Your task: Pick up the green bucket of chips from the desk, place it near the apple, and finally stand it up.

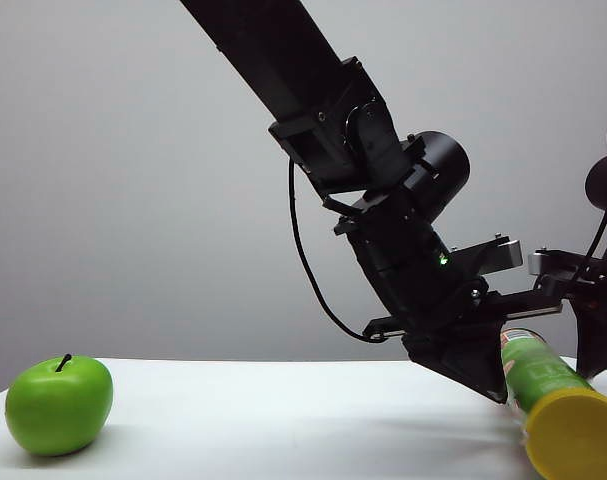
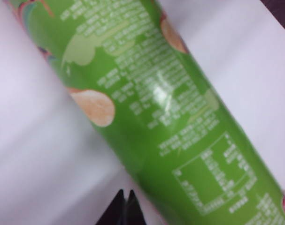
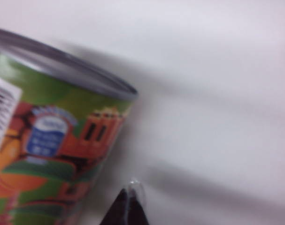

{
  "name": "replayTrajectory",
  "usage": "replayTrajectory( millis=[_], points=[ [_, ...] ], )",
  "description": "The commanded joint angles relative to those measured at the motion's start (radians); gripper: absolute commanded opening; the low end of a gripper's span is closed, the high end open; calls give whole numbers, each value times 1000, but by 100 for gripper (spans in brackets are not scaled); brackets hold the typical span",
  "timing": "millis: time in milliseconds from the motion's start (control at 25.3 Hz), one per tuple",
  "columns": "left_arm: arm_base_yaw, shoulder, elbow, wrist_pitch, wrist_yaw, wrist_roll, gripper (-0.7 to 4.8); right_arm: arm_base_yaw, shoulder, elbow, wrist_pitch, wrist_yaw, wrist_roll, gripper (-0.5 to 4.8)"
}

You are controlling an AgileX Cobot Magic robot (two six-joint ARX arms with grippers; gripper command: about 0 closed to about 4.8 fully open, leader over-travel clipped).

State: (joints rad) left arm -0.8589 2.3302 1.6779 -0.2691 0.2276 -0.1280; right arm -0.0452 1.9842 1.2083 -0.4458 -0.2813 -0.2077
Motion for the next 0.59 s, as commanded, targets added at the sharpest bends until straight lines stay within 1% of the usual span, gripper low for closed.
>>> replayTrajectory(
  millis=[39, 118, 158, 197, 237, 276, 355, 395, 434, 474, 513, 553, 592],
  points=[
    [2, -6, 10, -50, -10, 0, -4, -1, -5, 9, 19, 113, -6, -5],
    [1, -7, 35, -98, -54, 21, -5, -1, -5, 32, 11, 168, -6, -5],
    [1, -9, 79, -133, -110, 52, -5, -1, -6, 61, 2, 173, -6, -5],
    [2, -11, 105, -149, -142, 59, -5, 0, -6, 76, 0, 171, -5, -5],
    [9, -23, 170, -196, -196, 68, -5, 1, -7, 115, -10, 160, -3, -5],
    [11, -37, 234, -247, -176, 66, -5, 1, -7, 158, -32, 115, -3, -5],
    [10, -52, 275, -261, -98, 64, -5, 1, -7, 208, -50, 39, -2, -5],
    [-3, -71, 299, -248, 27, 57, -5, 1, -7, 255, -60, -41, -2, -5],
    [-24, -78, 307, -199, 164, 59, -5, 1, -6, 291, -64, -147, -4, -5],
    [-34, -78, 308, -166, 256, 56, -5, 1, -6, 313, -67, -207, -7, -5],
    [-42, -77, 307, -141, 334, 54, -5, 1, -6, 327, -68, -246, -6, -5],
    [-49, -75, 307, -122, 388, 40, -5, 1, -6, 340, -69, -269, -6, -5],
    [-61, -69, 307, -108, 414, 21, -5, 2, -6, 353, -72, -279, -6, -5]
  ],
)
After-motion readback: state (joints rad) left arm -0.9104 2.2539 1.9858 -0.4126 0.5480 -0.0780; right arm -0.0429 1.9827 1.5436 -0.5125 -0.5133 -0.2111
